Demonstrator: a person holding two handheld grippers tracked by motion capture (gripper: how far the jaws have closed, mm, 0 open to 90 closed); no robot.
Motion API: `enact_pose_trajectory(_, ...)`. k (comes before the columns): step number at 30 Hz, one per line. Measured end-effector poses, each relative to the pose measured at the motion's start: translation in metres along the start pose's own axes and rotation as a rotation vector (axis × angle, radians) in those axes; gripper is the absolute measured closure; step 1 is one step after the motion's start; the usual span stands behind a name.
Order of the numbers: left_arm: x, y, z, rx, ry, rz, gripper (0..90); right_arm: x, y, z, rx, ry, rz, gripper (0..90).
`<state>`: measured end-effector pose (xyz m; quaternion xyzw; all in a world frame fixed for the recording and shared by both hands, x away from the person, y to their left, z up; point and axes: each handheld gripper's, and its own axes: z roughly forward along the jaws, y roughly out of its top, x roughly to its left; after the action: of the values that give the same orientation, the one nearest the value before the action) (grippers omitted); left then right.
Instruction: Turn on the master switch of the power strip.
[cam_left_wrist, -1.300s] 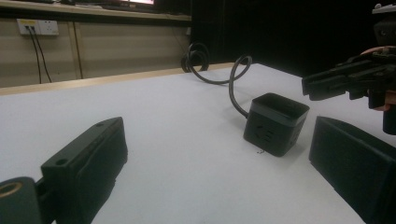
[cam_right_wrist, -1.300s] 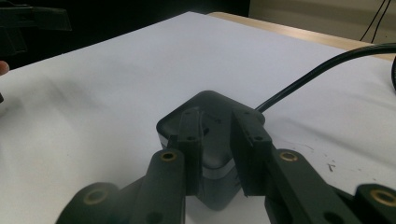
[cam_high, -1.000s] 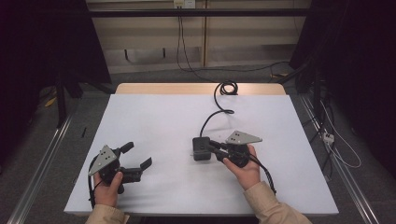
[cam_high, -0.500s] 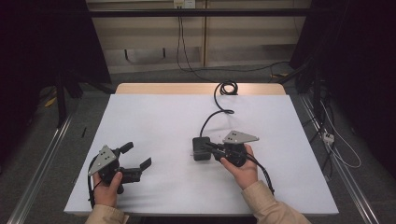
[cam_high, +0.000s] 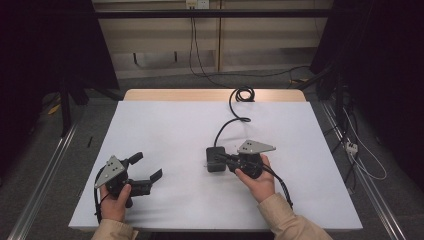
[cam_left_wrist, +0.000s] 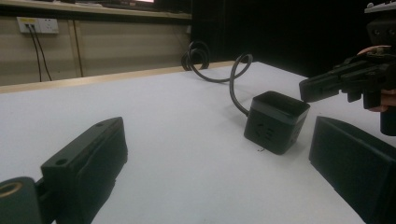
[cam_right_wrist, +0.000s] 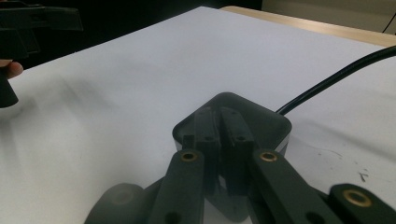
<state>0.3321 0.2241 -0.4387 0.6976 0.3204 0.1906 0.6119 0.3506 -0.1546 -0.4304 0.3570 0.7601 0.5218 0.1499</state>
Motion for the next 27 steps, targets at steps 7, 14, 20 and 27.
enact_pose_trajectory(7, 0.0002, 0.0, 0.0, -0.001, 0.001, -0.001, 3.9, -0.0005, 0.0004, 0.0005, 0.0, -0.003, 0.001, 88.3)
enact_pose_trajectory(14, 0.0, 0.0, 0.0003, -0.003, -0.001, -0.003, 3.9, -0.0018, 0.0006, 0.0008, -0.008, 0.006, 0.009, 90.0)
enact_pose_trajectory(20, -0.0001, -0.0001, 0.0006, -0.001, -0.002, -0.003, 3.9, -0.0017, 0.0011, 0.0021, -0.009, 0.007, 0.01, 90.0)
enact_pose_trajectory(27, -0.0003, -0.0002, 0.0006, -0.003, -0.003, -0.004, 3.9, -0.0007, 0.0017, 0.0042, -0.004, 0.002, 0.004, 90.0)
